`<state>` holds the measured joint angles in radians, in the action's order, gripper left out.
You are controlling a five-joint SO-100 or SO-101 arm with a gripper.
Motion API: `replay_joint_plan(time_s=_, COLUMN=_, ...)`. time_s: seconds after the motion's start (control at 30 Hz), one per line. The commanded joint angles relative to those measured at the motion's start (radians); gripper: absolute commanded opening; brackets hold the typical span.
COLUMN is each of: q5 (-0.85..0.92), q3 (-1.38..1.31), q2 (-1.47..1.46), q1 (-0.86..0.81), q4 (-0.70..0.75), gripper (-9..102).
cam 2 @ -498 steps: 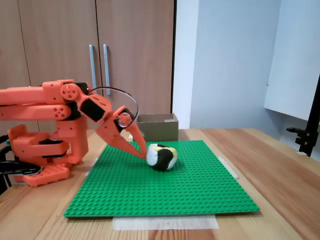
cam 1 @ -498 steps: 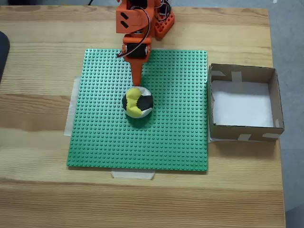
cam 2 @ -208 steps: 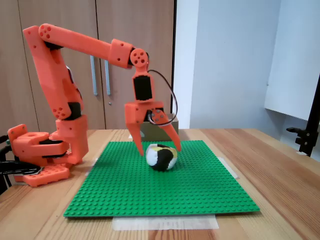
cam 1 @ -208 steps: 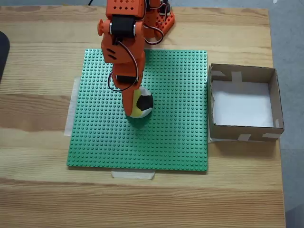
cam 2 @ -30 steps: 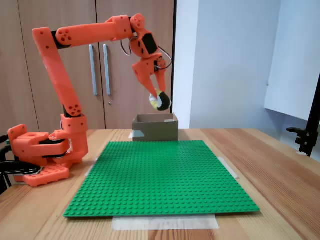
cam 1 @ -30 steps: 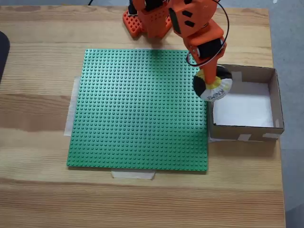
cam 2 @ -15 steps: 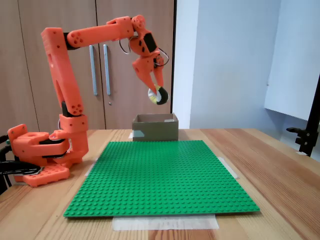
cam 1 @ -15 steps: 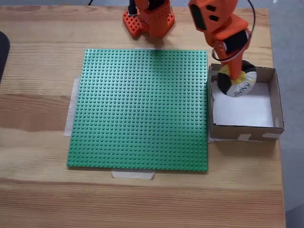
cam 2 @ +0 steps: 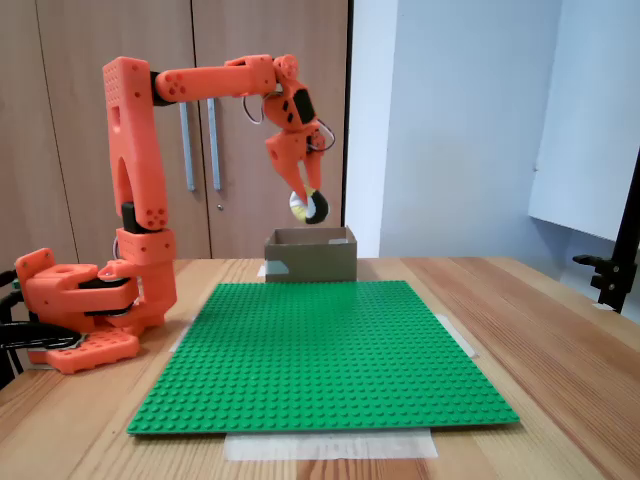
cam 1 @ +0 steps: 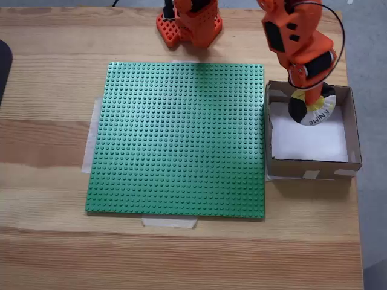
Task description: Pick the ball and put it in the box.
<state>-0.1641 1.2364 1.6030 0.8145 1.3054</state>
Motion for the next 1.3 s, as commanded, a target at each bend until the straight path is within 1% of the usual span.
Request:
replay_joint_plan(time_s=0.0, q5=-0.008, q3=-0.063, q2=0.003, q1=0.011, q4=-0.021, gripper=-1)
replay_joint_plan(time_s=0.47, q5=0.014, q3=-0.012, q2=-0.028, q1=0.021, q4=-0.094, gripper=-1)
replay_joint_plan(time_s=0.87, q5=0.029, q3=0.012, q2=-0.028, q1=0.015, q4=-0.112, gripper=-1)
replay_joint_plan(time_s=1.03, q5=0.029, q3=0.023, q2=-0.028, q1=0.014, q4=-0.109, gripper=5)
replay_joint_plan(time_s=1.1, q5=0.029, q3=0.025, q2=-0.028, q1=0.014, q4=-0.106, gripper=9)
replay_joint_plan(time_s=1.27, q5=0.029, q3=0.025, q2=-0.028, q1=0.02, q4=-0.091, gripper=13)
